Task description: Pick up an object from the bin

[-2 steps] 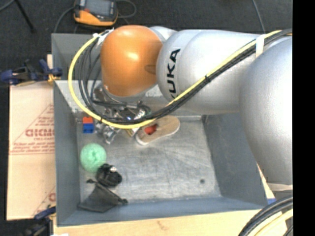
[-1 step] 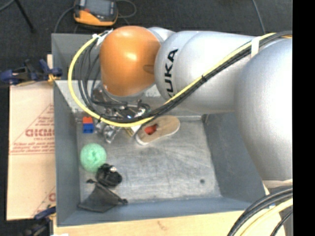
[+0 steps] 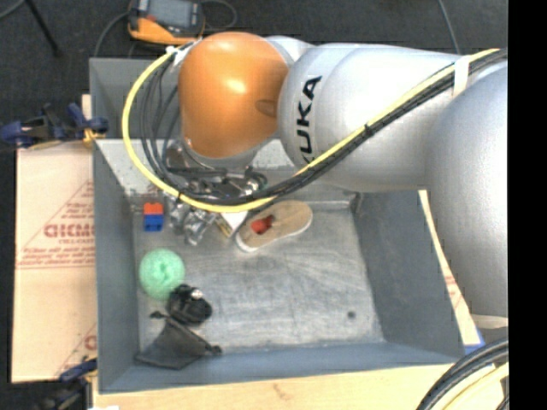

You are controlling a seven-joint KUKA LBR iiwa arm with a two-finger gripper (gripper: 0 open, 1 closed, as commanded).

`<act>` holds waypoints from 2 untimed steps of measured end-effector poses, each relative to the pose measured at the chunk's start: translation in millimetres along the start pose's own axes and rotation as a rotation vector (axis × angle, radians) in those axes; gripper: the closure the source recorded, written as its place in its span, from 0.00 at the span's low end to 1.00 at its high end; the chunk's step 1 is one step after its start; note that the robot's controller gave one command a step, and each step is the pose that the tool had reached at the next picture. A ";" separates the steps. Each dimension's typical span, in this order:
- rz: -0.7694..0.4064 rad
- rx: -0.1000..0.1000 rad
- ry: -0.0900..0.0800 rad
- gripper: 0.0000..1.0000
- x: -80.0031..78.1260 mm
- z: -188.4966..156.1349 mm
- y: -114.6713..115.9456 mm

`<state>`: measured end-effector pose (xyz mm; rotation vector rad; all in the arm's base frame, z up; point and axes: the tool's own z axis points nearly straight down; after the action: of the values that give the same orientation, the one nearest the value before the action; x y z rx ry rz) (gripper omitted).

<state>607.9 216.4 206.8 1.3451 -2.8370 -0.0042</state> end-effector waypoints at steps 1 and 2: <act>-0.062 0.005 -0.005 0.00 -12.6 69.6 1.2; -0.062 0.002 -0.001 0.00 -12.3 73.3 2.3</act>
Offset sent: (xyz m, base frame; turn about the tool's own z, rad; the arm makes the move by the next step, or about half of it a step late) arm 0.0000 0.0000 0.0000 0.0000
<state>613.7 227.5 133.5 1.4340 -2.7958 -0.0021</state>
